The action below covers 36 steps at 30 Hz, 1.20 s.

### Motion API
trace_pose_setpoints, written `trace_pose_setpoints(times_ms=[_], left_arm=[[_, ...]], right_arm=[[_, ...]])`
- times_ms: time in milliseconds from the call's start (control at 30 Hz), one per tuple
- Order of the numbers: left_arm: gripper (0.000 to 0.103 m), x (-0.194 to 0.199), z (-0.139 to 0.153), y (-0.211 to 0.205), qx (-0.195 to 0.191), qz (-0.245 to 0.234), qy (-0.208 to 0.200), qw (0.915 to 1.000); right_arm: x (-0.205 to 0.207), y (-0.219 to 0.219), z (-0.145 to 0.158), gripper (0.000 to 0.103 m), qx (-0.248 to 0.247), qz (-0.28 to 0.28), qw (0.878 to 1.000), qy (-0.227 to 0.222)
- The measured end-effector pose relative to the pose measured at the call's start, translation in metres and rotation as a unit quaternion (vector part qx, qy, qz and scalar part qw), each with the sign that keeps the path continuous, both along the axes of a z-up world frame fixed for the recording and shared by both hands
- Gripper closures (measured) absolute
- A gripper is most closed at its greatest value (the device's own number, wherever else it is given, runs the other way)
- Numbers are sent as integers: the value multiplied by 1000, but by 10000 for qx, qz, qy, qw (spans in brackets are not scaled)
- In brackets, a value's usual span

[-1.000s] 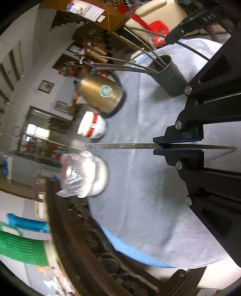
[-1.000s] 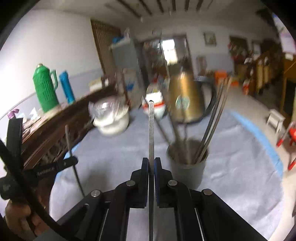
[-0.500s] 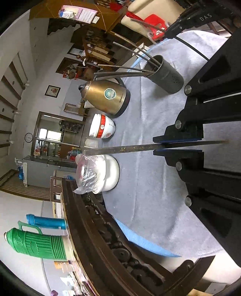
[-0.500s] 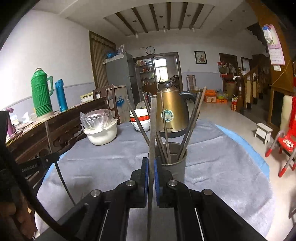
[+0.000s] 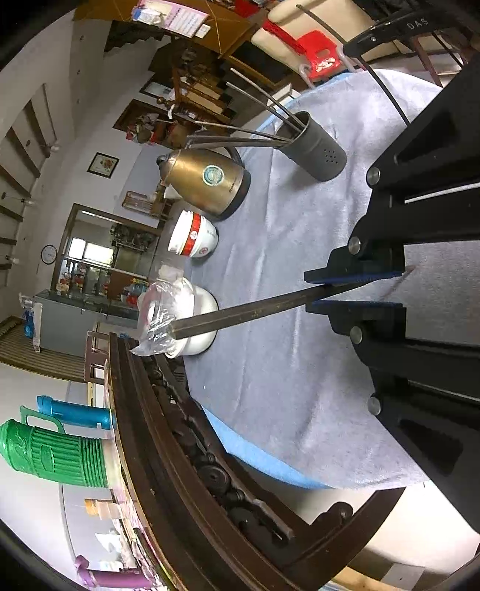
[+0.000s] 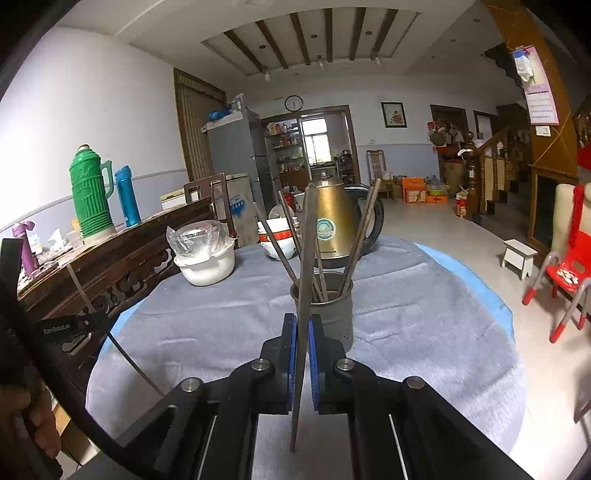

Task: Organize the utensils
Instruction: 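Lift both held chopsticks upright and carry them toward the grey cup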

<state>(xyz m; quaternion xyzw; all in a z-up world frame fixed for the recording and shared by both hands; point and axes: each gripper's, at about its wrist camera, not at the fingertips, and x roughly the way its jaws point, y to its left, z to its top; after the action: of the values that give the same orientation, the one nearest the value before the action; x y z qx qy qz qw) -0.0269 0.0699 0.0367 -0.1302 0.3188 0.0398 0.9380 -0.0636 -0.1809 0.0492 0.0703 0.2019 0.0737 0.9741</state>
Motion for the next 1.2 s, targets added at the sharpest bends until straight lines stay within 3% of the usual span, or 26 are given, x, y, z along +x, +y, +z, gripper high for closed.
trace_pose_setpoints(times_ms=[500, 833, 1067, 1200], left_arm=[[94, -3, 6, -9, -17, -74, 107, 9999], [95, -3, 6, -5, -145, -78, 64, 9998], [96, -3, 13, -5, -218, -75, -158, 9996], [96, 0, 8, -8, -165, -118, -47, 9998]], right_arm=[[8, -7, 9, 97, 238, -127, 9996, -97], [18, -23, 7, 96, 646, -152, 9977, -99], [17, -20, -7, 96, 436, -135, 9989, -43], [3, -18, -10, 97, 325, -135, 9993, -121]])
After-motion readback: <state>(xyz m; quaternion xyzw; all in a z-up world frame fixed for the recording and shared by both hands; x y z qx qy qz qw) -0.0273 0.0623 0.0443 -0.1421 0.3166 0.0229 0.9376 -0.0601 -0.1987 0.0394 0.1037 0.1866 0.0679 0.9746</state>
